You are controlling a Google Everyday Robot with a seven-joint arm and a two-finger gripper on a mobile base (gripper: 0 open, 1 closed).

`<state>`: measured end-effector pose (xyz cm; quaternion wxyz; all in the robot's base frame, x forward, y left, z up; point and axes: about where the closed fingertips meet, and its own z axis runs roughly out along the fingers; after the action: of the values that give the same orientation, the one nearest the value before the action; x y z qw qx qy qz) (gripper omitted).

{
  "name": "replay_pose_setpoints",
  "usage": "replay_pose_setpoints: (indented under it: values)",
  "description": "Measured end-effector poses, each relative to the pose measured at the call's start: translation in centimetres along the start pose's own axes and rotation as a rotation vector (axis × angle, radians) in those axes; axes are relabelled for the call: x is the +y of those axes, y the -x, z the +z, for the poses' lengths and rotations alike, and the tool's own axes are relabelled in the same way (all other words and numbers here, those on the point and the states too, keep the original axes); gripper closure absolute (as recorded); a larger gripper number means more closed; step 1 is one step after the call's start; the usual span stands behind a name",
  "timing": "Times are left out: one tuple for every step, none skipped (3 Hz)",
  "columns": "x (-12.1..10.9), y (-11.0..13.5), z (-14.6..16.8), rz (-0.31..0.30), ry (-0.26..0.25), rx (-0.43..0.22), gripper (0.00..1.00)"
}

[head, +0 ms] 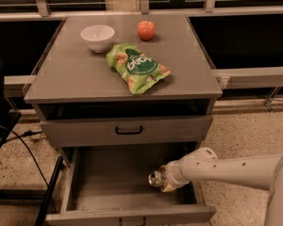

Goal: Place 7up can into middle drawer

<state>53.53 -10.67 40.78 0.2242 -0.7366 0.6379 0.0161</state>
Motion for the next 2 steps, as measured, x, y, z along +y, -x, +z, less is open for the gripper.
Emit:
replay_pose_setpoints:
  values:
    - [0.5,1.2,1.8,-0.027,0.018,-0.015,1.00]
    - [0.9,2.6,3.0,-0.057,0.032,-0.027,1.00]
